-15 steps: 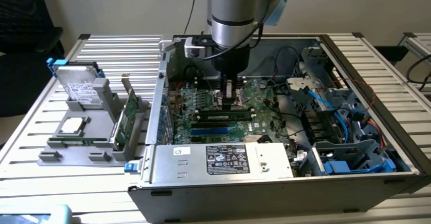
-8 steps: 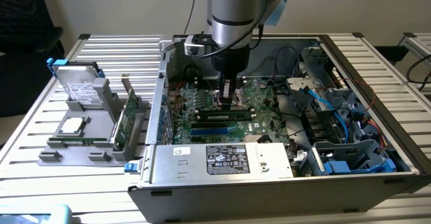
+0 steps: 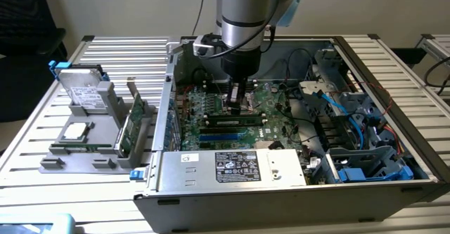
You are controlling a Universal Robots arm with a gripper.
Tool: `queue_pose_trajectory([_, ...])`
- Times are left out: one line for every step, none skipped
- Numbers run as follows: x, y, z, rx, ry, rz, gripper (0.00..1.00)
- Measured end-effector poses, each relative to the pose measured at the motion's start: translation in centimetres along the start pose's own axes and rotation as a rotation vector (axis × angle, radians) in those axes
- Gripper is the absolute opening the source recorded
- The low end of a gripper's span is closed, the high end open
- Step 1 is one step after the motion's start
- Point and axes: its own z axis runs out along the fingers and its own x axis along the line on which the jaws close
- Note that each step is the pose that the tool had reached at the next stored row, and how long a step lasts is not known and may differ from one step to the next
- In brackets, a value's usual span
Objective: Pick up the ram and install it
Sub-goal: 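Press down the ram until it locks into place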
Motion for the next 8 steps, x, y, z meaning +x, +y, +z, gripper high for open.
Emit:
queue_pose_trajectory([0.00, 0.00, 0.00, -0.0003, 0.0000, 0.010, 0.11])
queue_pose_trajectory([0.00, 0.00, -0.01, -0.0006, 0.0002, 0.022, 0.11])
queue_pose_trajectory([0.00, 0.00, -0.01, -0.0008, 0.0002, 0.034, 0.11])
queue_pose_trajectory([0.00, 0.00, -0.01, -0.0010, 0.0002, 0.047, 0.11])
queue_pose_trajectory([0.00, 0.00, -0.01, -0.0014, 0.0002, 0.060, 0.11])
queue_pose_trajectory([0.00, 0.00, -0.01, -0.0022, 0.0007, 0.073, 0.11])
queue_pose_trajectory([0.01, 0.00, 0.00, -0.0032, 0.0010, 0.087, 0.11])
queue_pose_trajectory([0.00, 0.00, 0.01, -0.0042, 0.0010, 0.102, 0.11])
